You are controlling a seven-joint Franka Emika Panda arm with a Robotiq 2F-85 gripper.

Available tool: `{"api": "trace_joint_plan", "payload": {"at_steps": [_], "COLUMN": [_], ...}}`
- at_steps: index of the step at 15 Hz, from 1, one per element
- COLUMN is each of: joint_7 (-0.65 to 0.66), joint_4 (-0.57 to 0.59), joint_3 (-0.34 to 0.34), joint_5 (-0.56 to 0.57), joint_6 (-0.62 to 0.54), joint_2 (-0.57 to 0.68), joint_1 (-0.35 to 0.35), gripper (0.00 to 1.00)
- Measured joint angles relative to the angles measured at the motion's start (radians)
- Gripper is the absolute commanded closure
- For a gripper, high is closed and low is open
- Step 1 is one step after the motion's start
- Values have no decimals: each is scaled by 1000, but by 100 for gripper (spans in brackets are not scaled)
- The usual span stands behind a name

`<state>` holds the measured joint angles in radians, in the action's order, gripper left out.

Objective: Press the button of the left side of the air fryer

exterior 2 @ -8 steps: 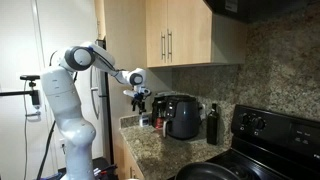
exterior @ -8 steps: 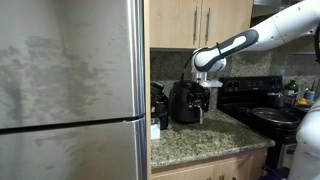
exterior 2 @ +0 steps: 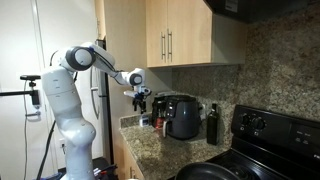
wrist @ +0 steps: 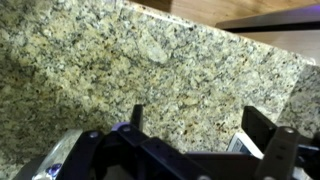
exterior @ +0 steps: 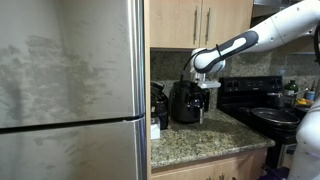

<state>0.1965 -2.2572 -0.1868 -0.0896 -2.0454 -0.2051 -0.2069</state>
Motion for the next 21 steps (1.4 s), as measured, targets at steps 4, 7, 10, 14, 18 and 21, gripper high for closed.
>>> {"api": "trace_joint_plan", "payload": {"at_steps": [4, 7, 10, 14, 18, 21], "joint_7": [164, 355, 433, 498, 629, 717], "joint_4": [-26, -54, -66, -66, -66, -66], "joint_3": [-17, -36, -51, -52, -69, -81], "joint_5": [78, 177, 207, 243, 364, 420], "joint_6": [-241, -368, -397, -433, -465, -444], "joint_2": [2, 2, 2, 0, -3, -4], "joint_1": [3, 22, 36, 39, 66, 82], "gripper": [0, 0, 0, 0, 0, 0]}}
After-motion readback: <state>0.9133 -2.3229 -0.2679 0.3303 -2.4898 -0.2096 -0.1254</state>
